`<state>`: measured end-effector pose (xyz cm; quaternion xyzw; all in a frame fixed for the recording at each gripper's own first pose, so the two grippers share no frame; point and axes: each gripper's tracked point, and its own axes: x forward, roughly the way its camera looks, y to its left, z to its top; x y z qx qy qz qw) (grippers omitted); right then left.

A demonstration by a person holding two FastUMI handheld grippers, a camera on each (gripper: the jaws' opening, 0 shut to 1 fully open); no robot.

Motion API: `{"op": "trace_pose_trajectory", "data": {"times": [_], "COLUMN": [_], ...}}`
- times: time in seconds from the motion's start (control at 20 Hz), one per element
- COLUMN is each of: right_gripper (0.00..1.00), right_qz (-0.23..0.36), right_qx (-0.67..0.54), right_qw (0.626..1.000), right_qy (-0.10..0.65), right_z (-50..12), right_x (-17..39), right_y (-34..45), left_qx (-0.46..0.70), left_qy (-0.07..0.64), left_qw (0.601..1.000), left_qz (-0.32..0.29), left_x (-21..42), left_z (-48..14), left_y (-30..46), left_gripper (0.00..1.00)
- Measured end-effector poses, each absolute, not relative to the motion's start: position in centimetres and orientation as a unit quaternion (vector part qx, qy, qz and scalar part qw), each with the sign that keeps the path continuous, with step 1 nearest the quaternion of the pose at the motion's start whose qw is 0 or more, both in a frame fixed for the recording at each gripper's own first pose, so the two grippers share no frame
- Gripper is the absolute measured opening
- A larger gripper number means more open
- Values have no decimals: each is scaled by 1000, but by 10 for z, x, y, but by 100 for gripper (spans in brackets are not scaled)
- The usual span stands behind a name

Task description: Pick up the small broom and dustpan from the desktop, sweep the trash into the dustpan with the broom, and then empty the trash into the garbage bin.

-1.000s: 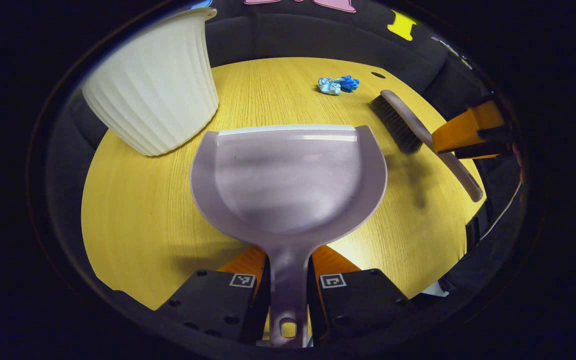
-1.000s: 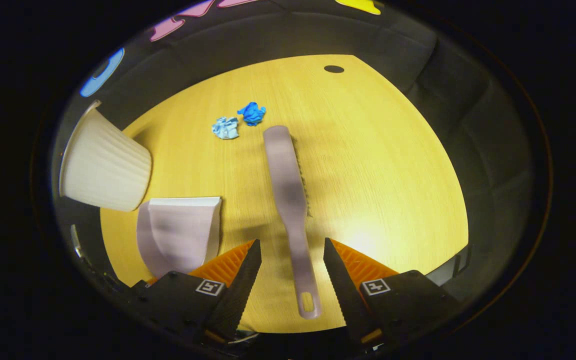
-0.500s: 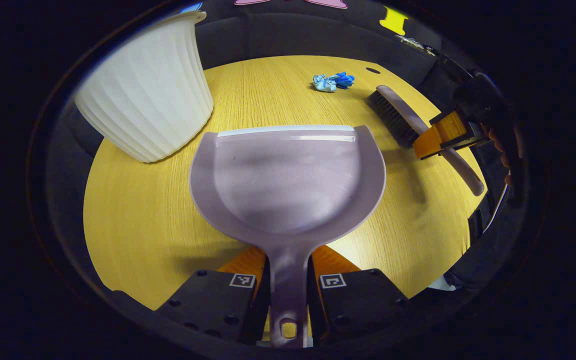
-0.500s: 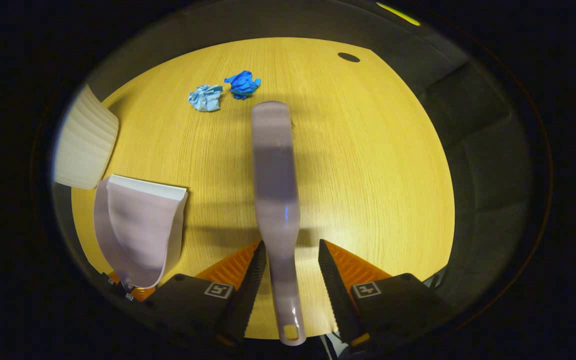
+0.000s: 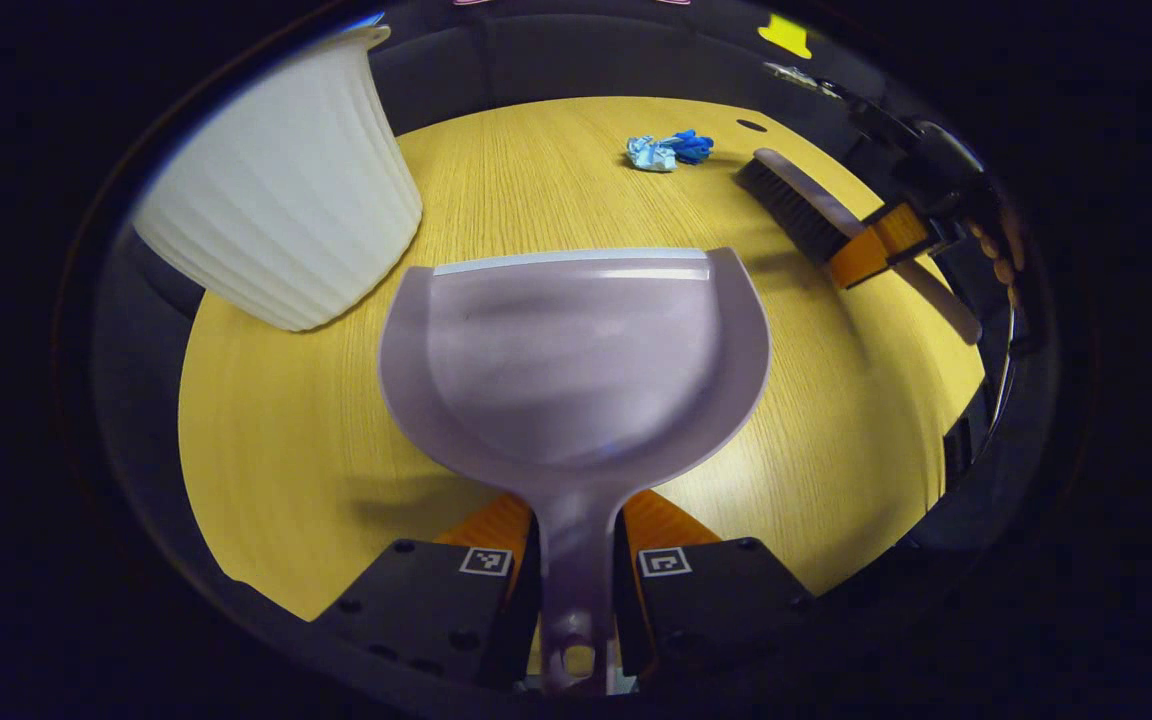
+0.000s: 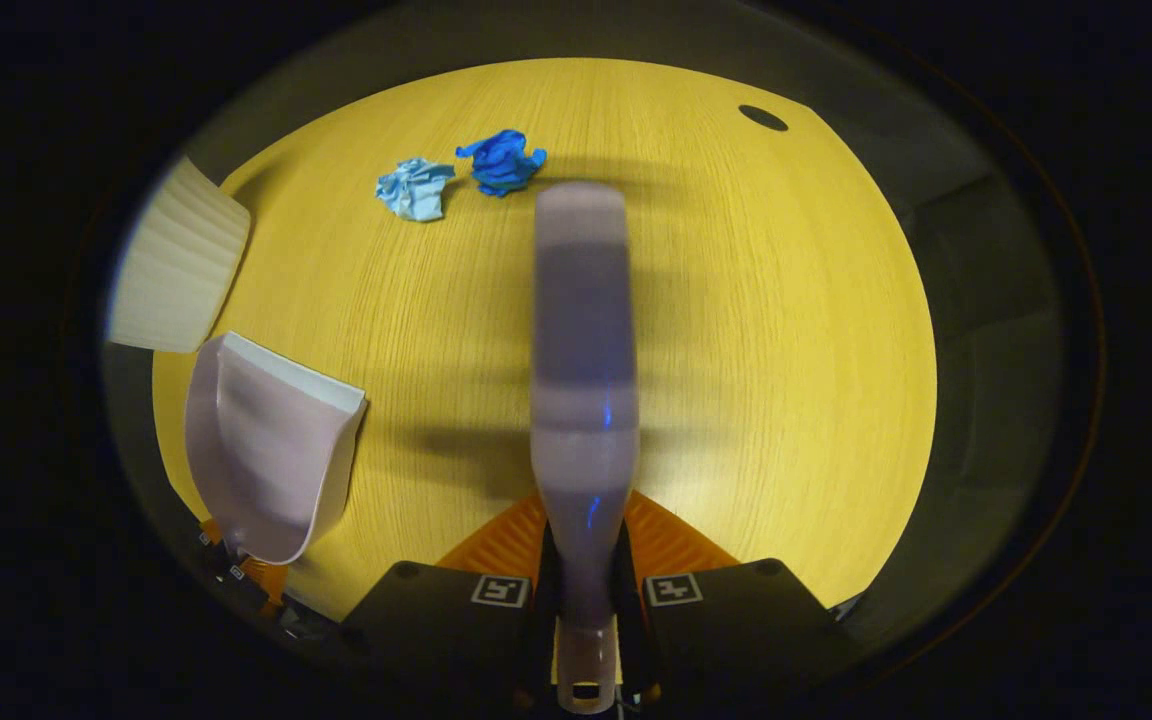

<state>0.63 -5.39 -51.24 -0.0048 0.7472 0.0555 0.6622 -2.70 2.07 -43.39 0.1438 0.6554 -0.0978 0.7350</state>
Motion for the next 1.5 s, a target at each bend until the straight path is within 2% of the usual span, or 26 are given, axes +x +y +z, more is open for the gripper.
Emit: {"op": "trace_pose_trajectory", "data": {"times": [0.05,0.25,0.4,0.55,0.7,0.95,1.25,1.4,1.5], "right_gripper": [28,28,28,27,27,27,27,27,27], "right_qz": [63,57,102,154,220,313,470,527,550], "right_qx": [-24,-97,-152,-170,-188,-209,-264,-299,-308], "right_qw": [673,703,720,704,714,663,556,507,488], "right_qy": [736,703,669,672,637,647,632,613,603], "right_z": [-515,-533,-549,-569,-572,-565,-532,-514,-500], "right_x": [26,119,180,201,223,202,126,91,74], "right_y": [-65,-112,-128,-119,-92,-45,-1,-1,3], "left_qx": [159,183,163,166,175,166,156,155,147], "left_qy": [654,658,673,677,675,683,686,684,680], "left_qw": [733,721,710,706,706,703,704,705,712], "left_qz": [-100,-113,-129,-126,-121,-108,-102,-101,-100], "left_x": [-21,-5,0,11,22,24,24,26,26], "left_z": [-433,-430,-434,-433,-435,-435,-436,-436,-438], "left_y": [20,12,-1,-6,-11,-17,-17,-20,-21], "left_gripper": [31,30,30,31,30,30,30,31,30]}}
